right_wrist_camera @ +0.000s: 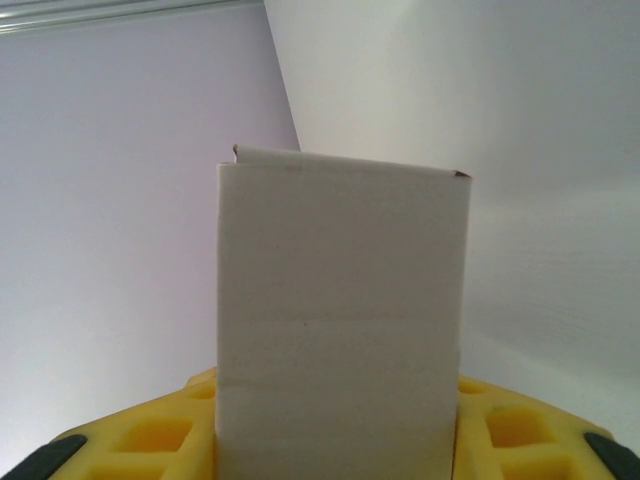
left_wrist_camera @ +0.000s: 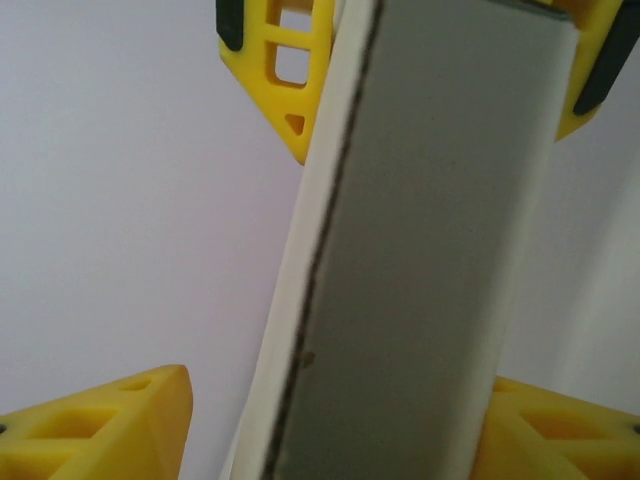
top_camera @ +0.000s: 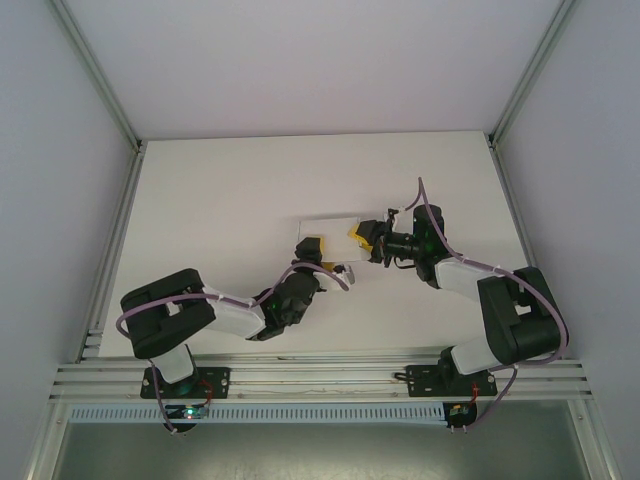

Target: Assemble paper box

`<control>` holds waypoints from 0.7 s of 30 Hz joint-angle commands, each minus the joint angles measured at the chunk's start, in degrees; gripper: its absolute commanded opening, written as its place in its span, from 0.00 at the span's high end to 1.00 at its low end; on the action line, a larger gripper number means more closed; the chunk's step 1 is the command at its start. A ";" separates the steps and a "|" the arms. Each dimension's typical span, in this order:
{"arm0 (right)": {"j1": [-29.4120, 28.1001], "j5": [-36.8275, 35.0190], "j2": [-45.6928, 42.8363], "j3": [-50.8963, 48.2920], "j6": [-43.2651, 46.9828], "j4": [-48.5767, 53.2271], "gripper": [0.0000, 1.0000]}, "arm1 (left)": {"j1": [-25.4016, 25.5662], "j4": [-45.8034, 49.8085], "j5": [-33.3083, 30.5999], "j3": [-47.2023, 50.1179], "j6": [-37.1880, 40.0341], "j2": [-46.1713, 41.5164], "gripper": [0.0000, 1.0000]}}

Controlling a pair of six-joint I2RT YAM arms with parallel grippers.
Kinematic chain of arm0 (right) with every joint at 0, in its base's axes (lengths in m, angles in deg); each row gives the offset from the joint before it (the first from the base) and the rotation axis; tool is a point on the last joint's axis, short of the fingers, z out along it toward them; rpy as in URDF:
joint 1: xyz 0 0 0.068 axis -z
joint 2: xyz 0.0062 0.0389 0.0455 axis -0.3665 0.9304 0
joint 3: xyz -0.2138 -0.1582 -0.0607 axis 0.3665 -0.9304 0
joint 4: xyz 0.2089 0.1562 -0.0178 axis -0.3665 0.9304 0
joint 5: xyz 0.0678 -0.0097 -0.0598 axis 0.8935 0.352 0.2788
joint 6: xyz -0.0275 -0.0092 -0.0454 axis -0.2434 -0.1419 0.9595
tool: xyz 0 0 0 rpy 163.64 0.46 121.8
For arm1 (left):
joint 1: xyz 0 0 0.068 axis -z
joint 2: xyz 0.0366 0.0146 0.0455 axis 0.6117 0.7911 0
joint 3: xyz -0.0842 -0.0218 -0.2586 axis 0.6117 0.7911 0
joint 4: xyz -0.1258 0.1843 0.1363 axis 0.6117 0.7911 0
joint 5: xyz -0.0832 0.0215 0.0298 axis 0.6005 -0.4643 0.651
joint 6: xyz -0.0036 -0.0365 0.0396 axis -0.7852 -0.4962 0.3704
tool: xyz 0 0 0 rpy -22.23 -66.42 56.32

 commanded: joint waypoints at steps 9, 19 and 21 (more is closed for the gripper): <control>-0.80 4.20 1.03 -0.03 -1.72 -1.28 0.48 | 0.66 -10.26 -3.01 -1.12 2.95 1.95 0.54; 0.52 -5.28 -9.26 0.38 12.30 12.86 0.01 | 0.92 -0.02 -2.66 -2.20 -3.80 -0.61 0.52; 1.03 -10.25 -13.77 0.46 15.93 16.18 0.01 | 0.86 4.97 -1.53 -2.32 -6.78 -2.68 0.52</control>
